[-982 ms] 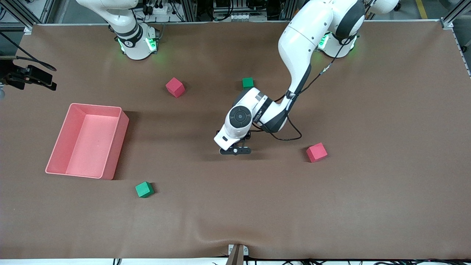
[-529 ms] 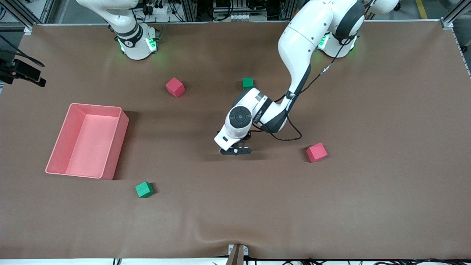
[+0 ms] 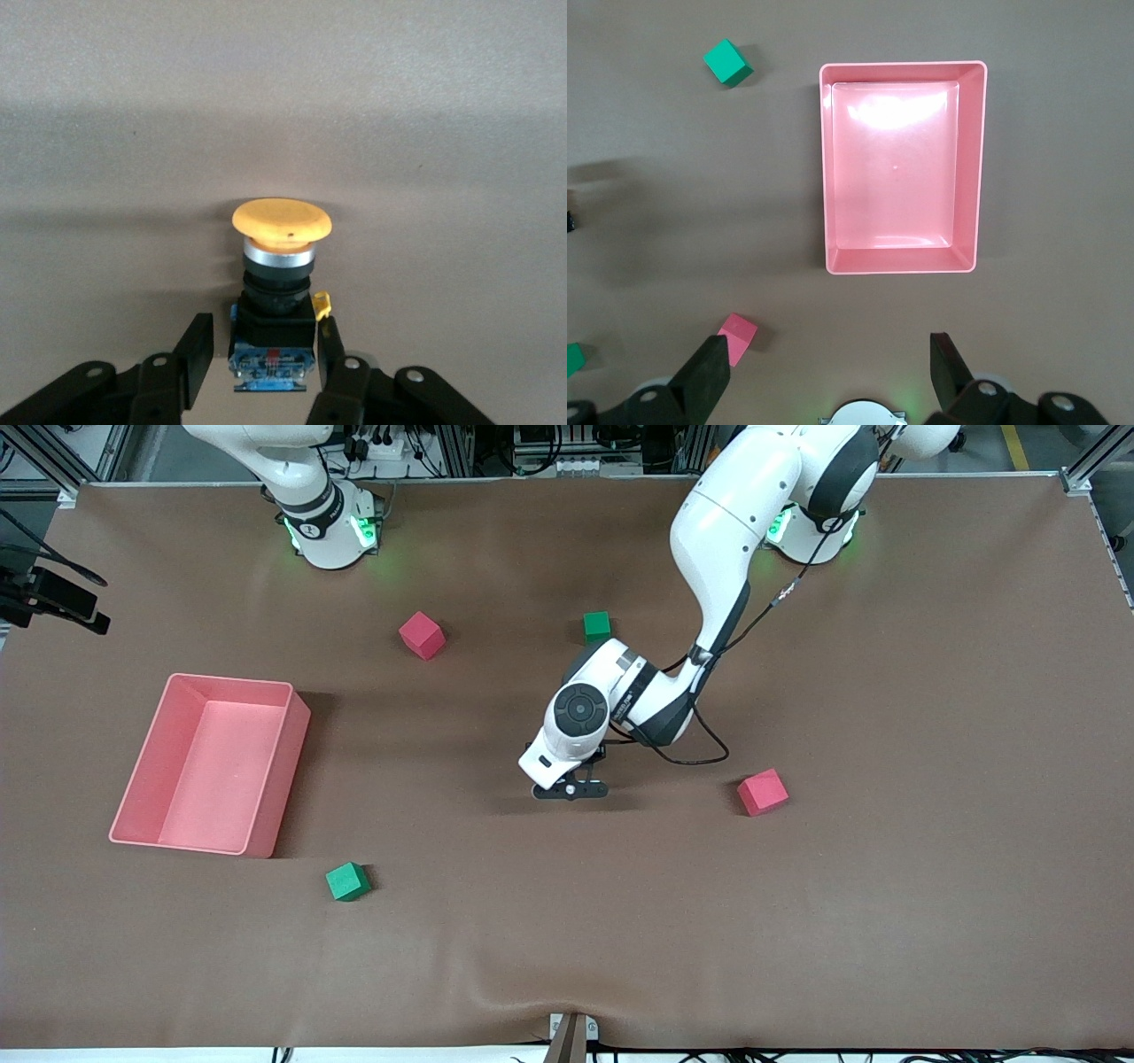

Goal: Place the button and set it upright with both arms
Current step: 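Lift and rotate the button upright with the left gripper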

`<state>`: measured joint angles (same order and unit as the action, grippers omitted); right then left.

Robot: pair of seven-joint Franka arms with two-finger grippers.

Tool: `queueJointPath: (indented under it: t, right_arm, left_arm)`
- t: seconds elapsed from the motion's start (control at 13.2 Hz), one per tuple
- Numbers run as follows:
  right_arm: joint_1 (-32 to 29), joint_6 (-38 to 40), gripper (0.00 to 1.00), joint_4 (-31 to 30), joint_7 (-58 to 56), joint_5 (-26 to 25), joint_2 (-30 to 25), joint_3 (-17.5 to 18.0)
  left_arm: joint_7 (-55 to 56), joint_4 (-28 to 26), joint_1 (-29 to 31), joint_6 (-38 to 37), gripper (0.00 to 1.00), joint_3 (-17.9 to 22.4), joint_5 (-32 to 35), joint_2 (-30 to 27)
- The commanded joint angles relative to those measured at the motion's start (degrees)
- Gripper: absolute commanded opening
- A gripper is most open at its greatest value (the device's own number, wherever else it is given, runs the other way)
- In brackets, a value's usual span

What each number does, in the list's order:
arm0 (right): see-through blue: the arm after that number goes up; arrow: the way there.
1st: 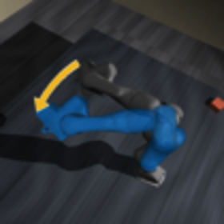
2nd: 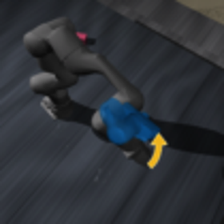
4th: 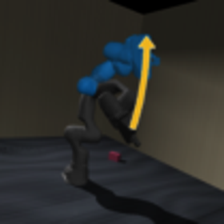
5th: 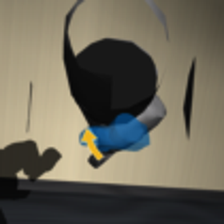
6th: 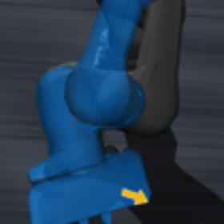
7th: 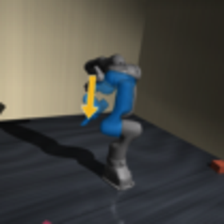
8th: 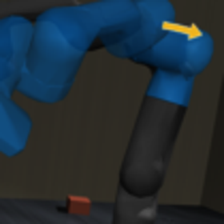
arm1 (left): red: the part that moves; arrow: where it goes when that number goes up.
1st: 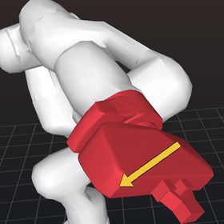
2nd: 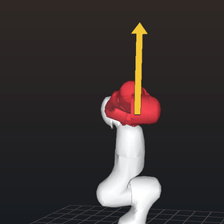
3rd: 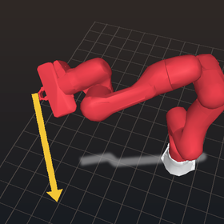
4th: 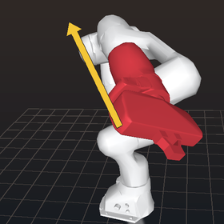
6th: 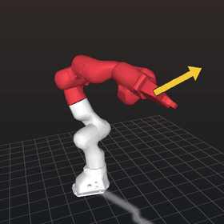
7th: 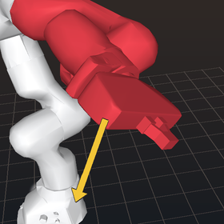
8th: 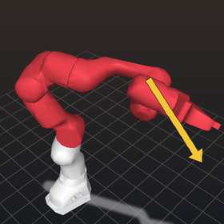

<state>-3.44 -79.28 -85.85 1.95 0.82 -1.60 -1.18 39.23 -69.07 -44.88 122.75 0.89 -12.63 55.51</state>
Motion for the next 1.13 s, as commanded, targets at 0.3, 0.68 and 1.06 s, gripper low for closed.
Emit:
queueJointPath:
  t: [0.3,0.68,1.06]
  right_arm:
    - [-1.3,-1.2,1.00,0.4,0.9,0.4,-0.1,0.5]
    - [-1.2,-1.4,1.00,0.6,0.9,0.6,-0.1,0.6]
    - [-1.2,-1.8,1.00,0.5,0.9,0.7,-0.1,0.6]
  left_arm:
    - [2.6,0.8,0.5,-1.6,0.21,0.4,-0.3,-1.6]
    - [10.0,-1.0,-0.2,-1.3,0.08,3.3,2.4,-6.4]
    - [27.0,-1.9,-1.9,-1.3,0.12,4.0,14.2,-9.3]
